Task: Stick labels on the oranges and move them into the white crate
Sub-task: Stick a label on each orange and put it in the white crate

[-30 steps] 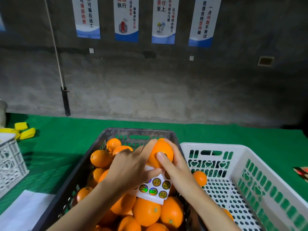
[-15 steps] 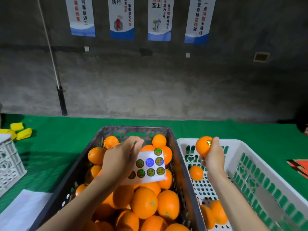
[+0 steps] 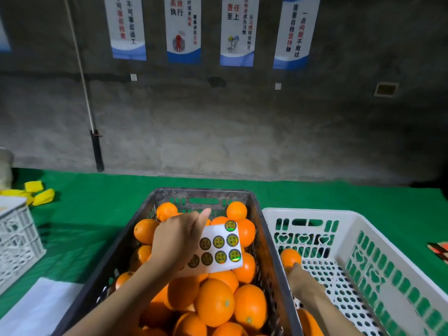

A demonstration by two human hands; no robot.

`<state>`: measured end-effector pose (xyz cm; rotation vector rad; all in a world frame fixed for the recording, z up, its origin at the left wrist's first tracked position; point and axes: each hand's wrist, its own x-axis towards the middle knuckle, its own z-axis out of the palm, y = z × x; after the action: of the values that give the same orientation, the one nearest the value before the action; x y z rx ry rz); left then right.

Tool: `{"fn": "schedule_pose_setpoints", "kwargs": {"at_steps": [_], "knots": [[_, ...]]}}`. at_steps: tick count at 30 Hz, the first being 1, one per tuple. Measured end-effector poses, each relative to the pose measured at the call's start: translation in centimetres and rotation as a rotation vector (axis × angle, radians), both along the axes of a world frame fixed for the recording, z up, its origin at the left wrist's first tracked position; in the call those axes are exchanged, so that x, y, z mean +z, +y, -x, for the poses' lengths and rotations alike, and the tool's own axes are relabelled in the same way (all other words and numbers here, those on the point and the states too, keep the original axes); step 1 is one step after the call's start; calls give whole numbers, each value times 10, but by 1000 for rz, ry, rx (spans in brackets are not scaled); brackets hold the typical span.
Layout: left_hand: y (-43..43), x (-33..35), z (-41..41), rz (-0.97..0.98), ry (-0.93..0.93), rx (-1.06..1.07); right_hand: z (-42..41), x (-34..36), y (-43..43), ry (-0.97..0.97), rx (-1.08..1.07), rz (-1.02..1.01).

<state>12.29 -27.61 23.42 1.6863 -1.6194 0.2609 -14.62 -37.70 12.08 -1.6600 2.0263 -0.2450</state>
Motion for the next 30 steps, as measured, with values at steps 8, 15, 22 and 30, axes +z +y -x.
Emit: {"fn": "schedule_pose_setpoints", "kwargs": {"at_steps": [8, 15, 22, 30], "knots": [[0, -2, -1, 17, -39, 3, 8, -26, -10, -34, -50, -81], [3, -1, -2, 125, -52, -58, 18, -37, -13, -2, -147, -167], [0, -2, -5, 262, -258, -86, 8, -21, -15, 99, -125, -100], [-7, -8, -9, -17, -388, -47, -40, 78, 7, -781, 21, 662]]}}
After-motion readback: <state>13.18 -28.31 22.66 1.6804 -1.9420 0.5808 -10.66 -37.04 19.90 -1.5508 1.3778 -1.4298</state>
